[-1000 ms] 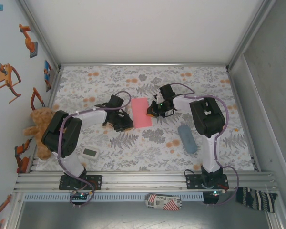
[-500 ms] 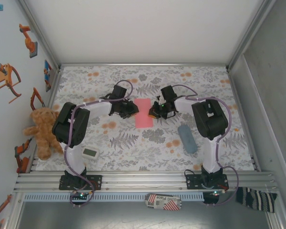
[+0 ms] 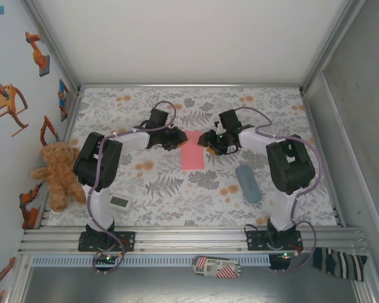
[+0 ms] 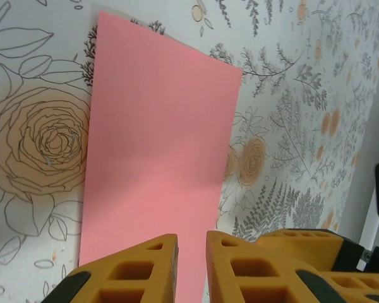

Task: Fold a paper plane with a square sheet of paper (pick it up from the middle)
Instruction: First fold the square sheet of paper in half at the center of the table, then fold the triangle a second time at the center of the table.

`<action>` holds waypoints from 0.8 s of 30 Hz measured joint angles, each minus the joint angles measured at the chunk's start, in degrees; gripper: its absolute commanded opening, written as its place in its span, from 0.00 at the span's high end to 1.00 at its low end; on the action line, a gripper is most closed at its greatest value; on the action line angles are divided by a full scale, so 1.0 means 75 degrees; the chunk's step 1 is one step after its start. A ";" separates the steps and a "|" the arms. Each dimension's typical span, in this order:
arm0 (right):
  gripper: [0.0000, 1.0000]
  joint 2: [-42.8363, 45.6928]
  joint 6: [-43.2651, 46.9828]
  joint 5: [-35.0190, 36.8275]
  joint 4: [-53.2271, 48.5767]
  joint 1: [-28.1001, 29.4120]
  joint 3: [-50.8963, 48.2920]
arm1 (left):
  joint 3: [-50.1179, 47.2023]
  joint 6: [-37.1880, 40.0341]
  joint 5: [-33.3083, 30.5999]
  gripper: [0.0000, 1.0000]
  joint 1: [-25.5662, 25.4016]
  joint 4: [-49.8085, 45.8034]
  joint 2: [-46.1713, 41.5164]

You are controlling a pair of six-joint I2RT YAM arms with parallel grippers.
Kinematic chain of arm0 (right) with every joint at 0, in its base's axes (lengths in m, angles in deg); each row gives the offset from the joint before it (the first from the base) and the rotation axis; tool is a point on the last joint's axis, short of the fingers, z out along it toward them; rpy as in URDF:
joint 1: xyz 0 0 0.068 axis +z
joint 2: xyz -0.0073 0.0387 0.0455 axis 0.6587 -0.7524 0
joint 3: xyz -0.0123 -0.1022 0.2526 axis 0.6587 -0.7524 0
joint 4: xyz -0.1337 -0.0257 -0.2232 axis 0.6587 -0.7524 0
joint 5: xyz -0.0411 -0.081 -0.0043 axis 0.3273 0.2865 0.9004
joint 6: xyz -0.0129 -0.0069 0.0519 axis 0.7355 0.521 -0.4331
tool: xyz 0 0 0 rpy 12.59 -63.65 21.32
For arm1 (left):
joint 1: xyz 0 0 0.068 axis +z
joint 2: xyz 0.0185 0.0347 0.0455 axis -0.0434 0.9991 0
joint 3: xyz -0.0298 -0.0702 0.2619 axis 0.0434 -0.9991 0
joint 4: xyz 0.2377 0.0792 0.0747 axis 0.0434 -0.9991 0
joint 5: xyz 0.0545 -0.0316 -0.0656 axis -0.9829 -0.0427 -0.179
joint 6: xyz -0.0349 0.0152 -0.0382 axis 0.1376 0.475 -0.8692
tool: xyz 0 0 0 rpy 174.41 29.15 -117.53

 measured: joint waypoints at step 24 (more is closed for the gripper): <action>0.20 0.0787 -0.0041 0.0423 0.0886 -0.0085 -0.1329 | -0.0309 -0.0154 -0.0017 0.79 -0.0090 -0.0122 0.0172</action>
